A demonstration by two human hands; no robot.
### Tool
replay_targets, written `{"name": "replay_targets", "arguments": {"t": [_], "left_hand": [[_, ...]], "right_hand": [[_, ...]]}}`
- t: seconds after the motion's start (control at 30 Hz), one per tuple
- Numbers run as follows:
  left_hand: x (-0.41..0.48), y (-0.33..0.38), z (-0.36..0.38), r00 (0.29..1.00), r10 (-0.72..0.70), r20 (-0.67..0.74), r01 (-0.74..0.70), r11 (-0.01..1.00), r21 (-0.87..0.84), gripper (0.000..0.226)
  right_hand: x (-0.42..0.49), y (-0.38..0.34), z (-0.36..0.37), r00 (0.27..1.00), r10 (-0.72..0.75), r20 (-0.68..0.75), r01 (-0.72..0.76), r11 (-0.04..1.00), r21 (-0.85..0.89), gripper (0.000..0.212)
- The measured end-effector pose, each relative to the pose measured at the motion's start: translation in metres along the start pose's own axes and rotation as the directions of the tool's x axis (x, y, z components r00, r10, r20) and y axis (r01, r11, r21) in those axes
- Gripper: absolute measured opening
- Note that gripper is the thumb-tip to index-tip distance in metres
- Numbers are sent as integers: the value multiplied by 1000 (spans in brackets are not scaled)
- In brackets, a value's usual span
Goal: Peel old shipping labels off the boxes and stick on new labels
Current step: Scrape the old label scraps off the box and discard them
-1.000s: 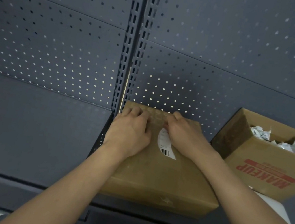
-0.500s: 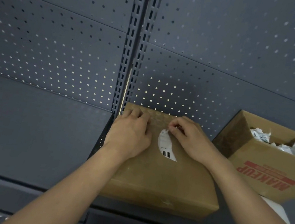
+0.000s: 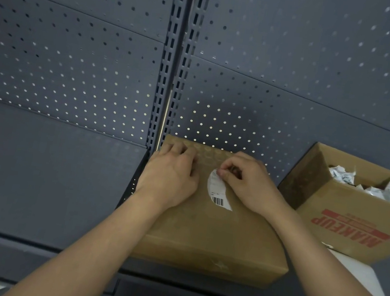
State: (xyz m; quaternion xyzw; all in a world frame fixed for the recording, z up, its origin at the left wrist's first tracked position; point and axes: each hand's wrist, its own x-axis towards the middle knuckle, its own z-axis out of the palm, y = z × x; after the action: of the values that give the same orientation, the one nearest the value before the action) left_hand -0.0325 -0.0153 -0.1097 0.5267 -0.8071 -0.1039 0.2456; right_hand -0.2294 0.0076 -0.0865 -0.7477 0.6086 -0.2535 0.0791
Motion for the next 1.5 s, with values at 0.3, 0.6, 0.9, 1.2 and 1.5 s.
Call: {"name": "replay_targets", "arguments": {"t": [0.3, 0.6, 0.9, 1.2, 1.5], "left_hand": [[0, -1, 0, 1000, -7, 8, 7, 1000, 5, 34], [0, -1, 1, 1000, -5, 11, 5, 1000, 11, 32], [0, 0, 1, 1000, -6, 8, 6, 1000, 8, 33], [0, 0, 0, 1000, -8, 15, 8, 1000, 13, 32], [0, 1, -1, 1000, -7, 22, 7, 1000, 13, 34]], "right_hand": [[-9, 0, -1, 998, 61, -17, -54, 962, 268, 9], [-10, -5, -2, 995, 94, -43, -69, 913, 403, 16], [-6, -8, 0, 995, 94, -38, -69, 898, 434, 37], [-15, -11, -4, 996, 78, -31, -58, 910, 411, 30], [-31, -21, -13, 989, 145, 39, -150, 959, 242, 23]]}}
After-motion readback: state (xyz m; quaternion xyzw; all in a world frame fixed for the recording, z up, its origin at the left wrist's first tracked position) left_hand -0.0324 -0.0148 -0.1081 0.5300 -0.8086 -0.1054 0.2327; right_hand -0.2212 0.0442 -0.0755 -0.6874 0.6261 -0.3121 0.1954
